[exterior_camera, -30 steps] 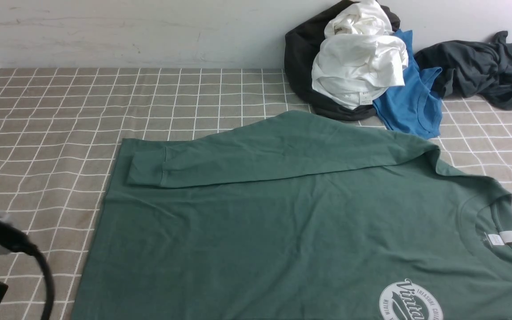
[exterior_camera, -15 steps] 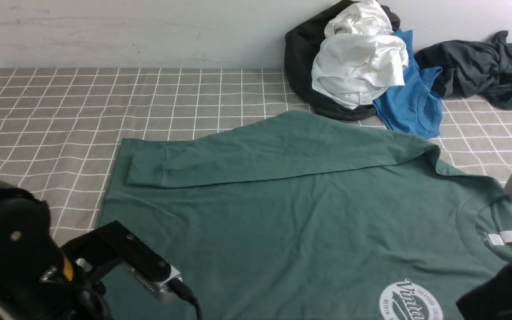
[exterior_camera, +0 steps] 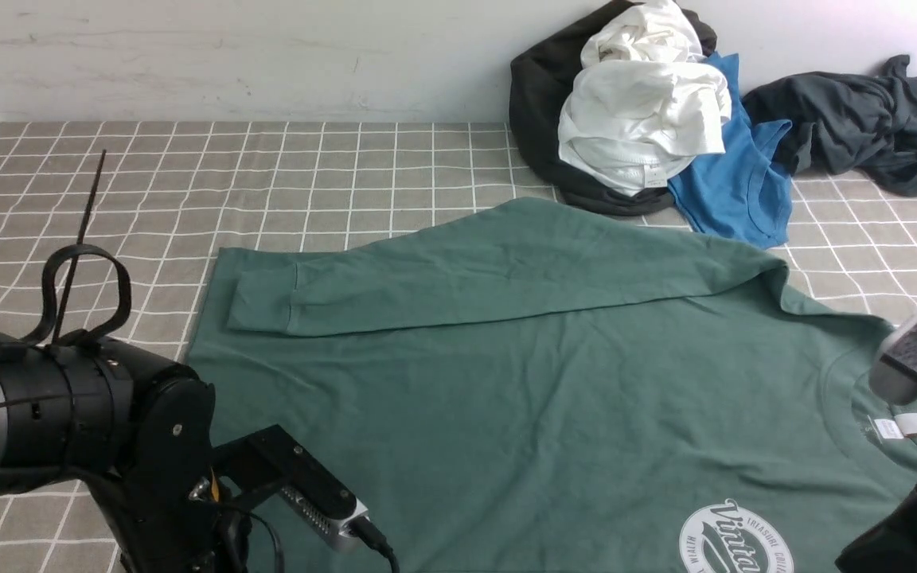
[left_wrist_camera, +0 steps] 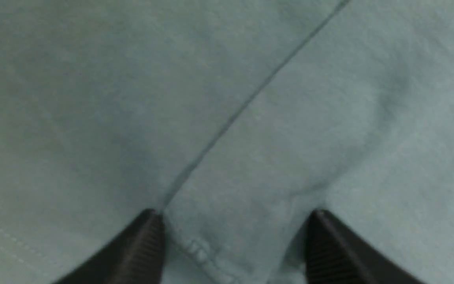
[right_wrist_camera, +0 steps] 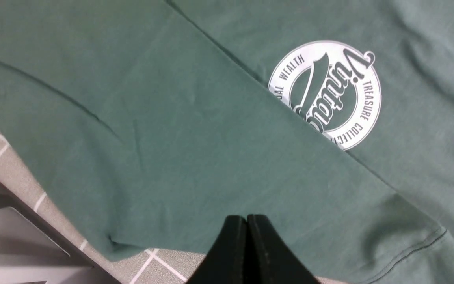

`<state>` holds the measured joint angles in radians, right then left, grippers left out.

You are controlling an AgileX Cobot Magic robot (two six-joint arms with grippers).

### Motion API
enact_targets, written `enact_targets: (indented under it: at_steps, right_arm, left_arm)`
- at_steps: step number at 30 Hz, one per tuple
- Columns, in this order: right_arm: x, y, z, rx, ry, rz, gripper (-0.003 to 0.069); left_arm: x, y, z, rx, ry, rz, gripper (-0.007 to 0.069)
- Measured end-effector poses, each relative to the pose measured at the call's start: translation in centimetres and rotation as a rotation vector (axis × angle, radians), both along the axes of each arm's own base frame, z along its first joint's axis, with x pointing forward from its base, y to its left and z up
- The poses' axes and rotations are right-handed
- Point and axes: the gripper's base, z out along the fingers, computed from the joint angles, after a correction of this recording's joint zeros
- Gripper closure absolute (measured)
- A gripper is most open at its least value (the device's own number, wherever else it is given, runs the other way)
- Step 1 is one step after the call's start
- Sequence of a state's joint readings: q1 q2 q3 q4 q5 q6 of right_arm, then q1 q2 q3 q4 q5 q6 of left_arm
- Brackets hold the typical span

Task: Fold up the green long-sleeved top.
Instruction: Use the left arm to clamp the cuff closest to it, then use the left arm to drag and place the cuff at the centered position on the left edge of the fabric

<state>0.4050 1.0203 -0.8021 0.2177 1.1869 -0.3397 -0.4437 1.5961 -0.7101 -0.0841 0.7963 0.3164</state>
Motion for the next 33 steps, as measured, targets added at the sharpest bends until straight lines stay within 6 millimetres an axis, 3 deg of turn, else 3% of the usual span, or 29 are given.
enact_targets:
  at_steps: [3,4,6,9,11,15,16,17,21,24,27,29,30,33]
  right_arm:
    - [0.0,0.0,0.0,0.002,0.000,-0.001,0.0673]
    - [0.0,0.0,0.0,0.002,0.000,-0.001,0.0673]
    - [0.0,0.0,0.0,0.002,0.001,-0.001,0.0673]
    - [0.0,0.0,0.0,0.004,0.001,-0.002,0.0673]
    - [0.0,0.0,0.0,0.004,0.001,-0.002,0.0673]
    - [0.0,0.0,0.0,0.003,-0.004,-0.001,0.0673]
    - [0.0,0.0,0.0,0.003,-0.005,-0.001,0.0673]
    - [0.1,0.0,0.0,0.002,-0.009,-0.002,0.0673]
    - [0.1,0.0,0.0,-0.003,-0.015,-0.001,0.0673]
    - [0.1,0.0,0.0,-0.006,-0.017,0.001,0.0673]
    - [0.2,-0.1,0.0,-0.009,-0.019,0.001,0.0673]
    - [0.2,-0.1,0.0,-0.012,-0.022,0.002,0.0673]
    - [0.2,-0.1,0.0,-0.018,-0.026,0.002,0.0673]
    - [0.3,-0.2,0.1,-0.029,-0.033,0.004,0.0673]
  left_arm:
    - [-0.1,0.0,0.8,-0.017,-0.033,0.014,0.0419]
    - [-0.1,0.0,0.8,-0.018,-0.035,0.015,0.0431]
    - [-0.2,0.1,1.8,-0.039,-0.073,0.017,0.0565]
    - [-0.5,0.2,3.1,-0.057,-0.105,0.016,0.0615]
    - [-0.4,0.1,4.1,-0.067,-0.125,0.014,0.0620]
    - [1.4,-0.4,8.2,-0.090,-0.238,-0.011,0.0622]
    - [1.4,-0.4,8.2,-0.087,-0.239,-0.014,0.0622]
    - [2.9,-0.7,10.2,-0.097,-0.319,-0.017,0.0622]
    - [6.3,-0.1,11.8,-0.091,-0.380,0.034,0.0622]
    - [9.4,0.8,10.2,-0.060,-0.331,0.094,0.0617]
    - [10.6,1.1,8.4,-0.030,-0.287,0.102,0.0598]
    - [11.3,1.1,7.0,-0.001,-0.256,0.093,0.0550]
    - [11.9,1.2,6.1,0.028,-0.247,0.080,0.0489]
    - [12.8,1.1,5.9,0.046,-0.258,0.116,0.0358]
